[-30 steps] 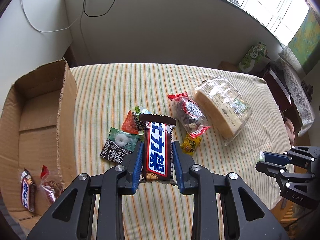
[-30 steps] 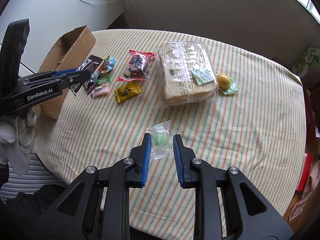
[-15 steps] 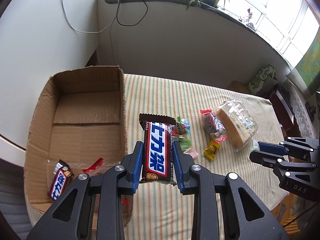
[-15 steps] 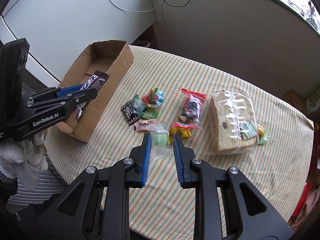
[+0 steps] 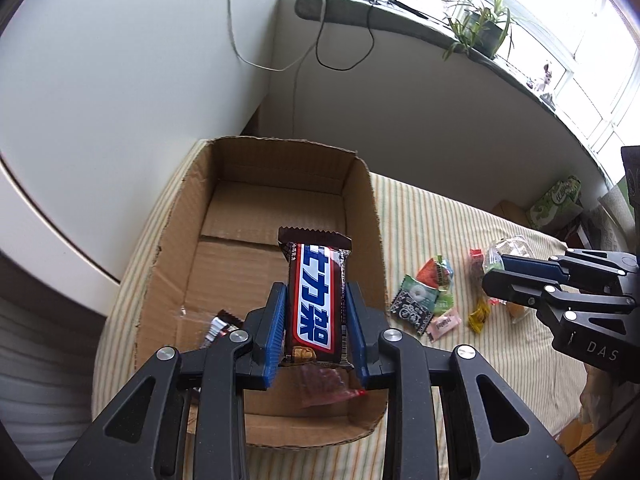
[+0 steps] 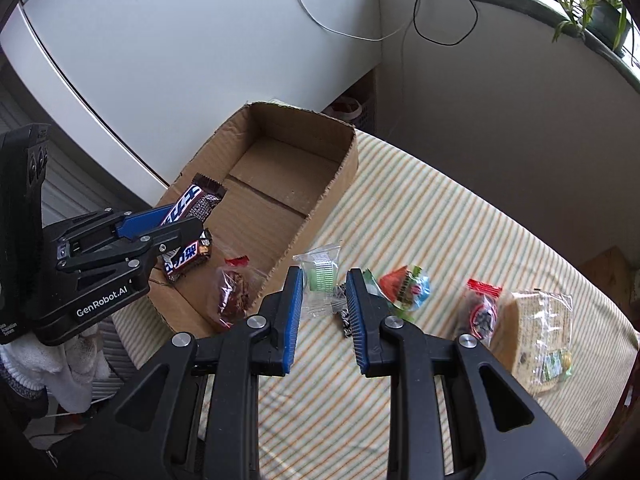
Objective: Organize snacks
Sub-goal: 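Open the left tool inside the box while the right tool drops the candy packet there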
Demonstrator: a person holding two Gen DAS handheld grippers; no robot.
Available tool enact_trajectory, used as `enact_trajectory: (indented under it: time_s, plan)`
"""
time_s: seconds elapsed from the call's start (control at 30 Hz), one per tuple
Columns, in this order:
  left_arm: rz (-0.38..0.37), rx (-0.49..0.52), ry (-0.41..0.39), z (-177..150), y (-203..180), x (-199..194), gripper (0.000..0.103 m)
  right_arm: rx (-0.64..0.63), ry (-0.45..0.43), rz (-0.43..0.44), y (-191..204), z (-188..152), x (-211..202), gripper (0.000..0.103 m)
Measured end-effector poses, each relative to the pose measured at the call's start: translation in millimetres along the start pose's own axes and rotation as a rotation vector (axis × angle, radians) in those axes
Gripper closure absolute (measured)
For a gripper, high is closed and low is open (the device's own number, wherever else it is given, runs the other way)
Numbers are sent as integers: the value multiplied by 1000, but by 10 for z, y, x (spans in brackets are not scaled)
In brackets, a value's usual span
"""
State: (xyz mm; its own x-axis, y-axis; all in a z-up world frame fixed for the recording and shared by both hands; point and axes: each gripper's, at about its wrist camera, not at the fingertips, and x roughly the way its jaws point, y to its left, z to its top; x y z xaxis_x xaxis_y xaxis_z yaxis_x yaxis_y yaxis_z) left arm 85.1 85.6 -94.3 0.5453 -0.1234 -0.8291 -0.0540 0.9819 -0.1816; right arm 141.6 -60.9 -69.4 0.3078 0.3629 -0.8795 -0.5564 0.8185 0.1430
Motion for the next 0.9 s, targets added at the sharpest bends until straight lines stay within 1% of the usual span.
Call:
enact_trajectory:
  time_s: [0.27,0.47,0.63,0.7,0.77,0.8,0.87,0.9]
  plan:
    - [39,-50,1,-7,308,-4,76,-37,26,33,242,247,312,80]
    - [51,-70,19,-14,414,70,76,-61,48,41,335,350,517,80]
    - [52,-74,28,-4,438,125,76,-61,51,40,357,397,551,79]
    - [48,-76,27,13,437,140,76,-61,53,36,356,404,552,77]
    - [50,-78,26,19,434,131,76,-58,51,35,355,408,553,70]
    - [50,-79,26,26,435,131,75,-57,50,36,354,412,550,68]
    - [52,-81,26,35,437,131,72,-52,44,35,347,412,535,53]
    - [53,-82,26,35,440,132,72,-51,39,34,343,413,513,52]
